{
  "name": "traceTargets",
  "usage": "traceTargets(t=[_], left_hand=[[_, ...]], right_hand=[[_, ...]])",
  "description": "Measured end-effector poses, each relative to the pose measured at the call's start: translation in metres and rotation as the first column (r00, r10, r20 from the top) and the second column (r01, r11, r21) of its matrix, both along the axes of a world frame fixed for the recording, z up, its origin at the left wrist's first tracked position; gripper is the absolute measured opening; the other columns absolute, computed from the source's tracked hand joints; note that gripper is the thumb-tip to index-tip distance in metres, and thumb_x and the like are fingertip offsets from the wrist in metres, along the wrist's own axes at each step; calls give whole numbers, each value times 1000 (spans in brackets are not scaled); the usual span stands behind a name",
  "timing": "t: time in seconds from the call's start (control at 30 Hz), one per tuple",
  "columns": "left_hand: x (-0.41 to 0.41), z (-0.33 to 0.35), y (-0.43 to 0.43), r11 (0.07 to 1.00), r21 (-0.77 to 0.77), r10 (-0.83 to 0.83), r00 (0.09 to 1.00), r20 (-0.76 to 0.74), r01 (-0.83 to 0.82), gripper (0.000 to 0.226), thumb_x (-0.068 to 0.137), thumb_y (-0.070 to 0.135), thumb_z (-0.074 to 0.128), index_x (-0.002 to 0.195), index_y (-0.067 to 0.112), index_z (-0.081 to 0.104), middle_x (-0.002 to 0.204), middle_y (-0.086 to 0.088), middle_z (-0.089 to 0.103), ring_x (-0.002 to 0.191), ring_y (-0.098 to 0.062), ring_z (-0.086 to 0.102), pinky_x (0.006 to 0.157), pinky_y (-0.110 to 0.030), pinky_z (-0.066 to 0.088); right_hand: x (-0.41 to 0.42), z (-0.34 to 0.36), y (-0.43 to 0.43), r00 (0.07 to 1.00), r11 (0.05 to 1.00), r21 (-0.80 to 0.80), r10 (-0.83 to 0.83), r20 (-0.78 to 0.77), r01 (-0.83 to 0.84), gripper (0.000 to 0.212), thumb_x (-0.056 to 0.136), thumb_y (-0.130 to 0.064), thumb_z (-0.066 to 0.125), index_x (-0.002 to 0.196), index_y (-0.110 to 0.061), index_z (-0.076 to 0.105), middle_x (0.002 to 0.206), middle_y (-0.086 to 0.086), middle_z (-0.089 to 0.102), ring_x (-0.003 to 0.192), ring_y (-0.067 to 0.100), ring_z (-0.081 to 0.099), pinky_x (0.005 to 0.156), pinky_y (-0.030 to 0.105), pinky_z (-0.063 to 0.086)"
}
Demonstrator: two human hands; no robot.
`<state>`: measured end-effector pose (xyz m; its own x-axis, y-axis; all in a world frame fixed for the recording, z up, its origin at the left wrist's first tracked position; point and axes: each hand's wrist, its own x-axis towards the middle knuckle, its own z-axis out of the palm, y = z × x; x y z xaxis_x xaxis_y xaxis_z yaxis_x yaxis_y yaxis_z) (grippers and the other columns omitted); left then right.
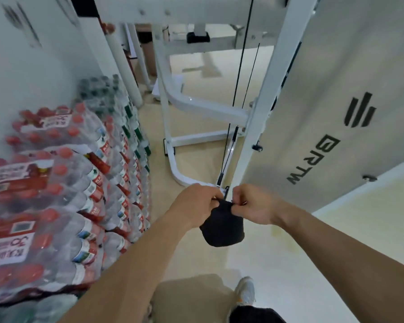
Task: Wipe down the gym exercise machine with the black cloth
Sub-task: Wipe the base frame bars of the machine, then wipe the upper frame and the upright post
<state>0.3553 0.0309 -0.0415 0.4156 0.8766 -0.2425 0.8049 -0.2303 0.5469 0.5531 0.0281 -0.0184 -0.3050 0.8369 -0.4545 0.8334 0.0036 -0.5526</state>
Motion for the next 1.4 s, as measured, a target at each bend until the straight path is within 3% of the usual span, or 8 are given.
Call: traceTargets(t=[0.1,0.37,0.7,0.8,0.93,1.07,1.2,1.4], left_hand=[[20,54,18,997,61,-37,999,-32,39,20,97,27,56,110,34,69,109,7,70,103,-16,61,91,-34,48],[68,153,60,996,72,-43,998,-38,46,20,102,26,51,105,21,71,104,4,69,98,-17,61,88,-35,49],[105,224,118,991,102,67,990,126,-81,44,106,41,36,73,21,57,78,1,58,76,-12,54,70,-26,36],[107,248,139,987,143,46,982,184,-74,47,106,40,40,82,7,64,78,-4,60,76,-13,55,71,-28,38],[108,278,170,976,220,-36,982,186,-6,26,104,32,49,106,19,71,102,8,65,96,-7,55,89,-27,40],[99,301,204,960,280,-100,964,248,28,15,100,26,56,99,27,71,98,19,64,95,3,54,87,-22,39],[87,334,233,948,317,-144,937,317,38,15,100,25,57,93,28,70,97,19,66,95,5,56,79,-14,37],[91,418,262,922,385,-180,831,526,-44,18,99,22,55,86,23,67,88,11,64,84,0,56,73,-17,35]], right_hand=[[29,48,0,998,997,54,-53,-13,54,17,84,-31,65,75,-24,53,76,1,64,74,23,61,69,39,50],[112,134,28,991,980,159,-110,-75,121,8,92,-35,67,96,-28,64,91,-4,68,80,11,63,69,23,46],[150,200,82,977,932,297,-183,-110,208,29,98,-46,56,76,-27,50,71,-5,57,65,12,51,58,26,35],[153,223,97,971,915,328,-204,-121,233,33,95,-50,58,75,-27,49,71,-7,54,66,11,49,60,26,36],[153,252,117,953,893,343,-238,-187,290,49,98,-55,51,68,-16,51,62,-8,49,61,11,47,63,28,36],[147,274,137,922,856,376,-252,-294,354,30,96,-28,56,70,-14,58,63,-10,52,63,8,48,69,33,38],[130,299,156,922,768,516,-264,-283,379,17,94,-26,59,77,-25,62,67,-11,59,63,6,52,67,30,43],[110,384,164,919,494,795,-343,-195,353,24,101,-40,48,84,-31,62,76,-14,63,76,7,59,69,33,49]])
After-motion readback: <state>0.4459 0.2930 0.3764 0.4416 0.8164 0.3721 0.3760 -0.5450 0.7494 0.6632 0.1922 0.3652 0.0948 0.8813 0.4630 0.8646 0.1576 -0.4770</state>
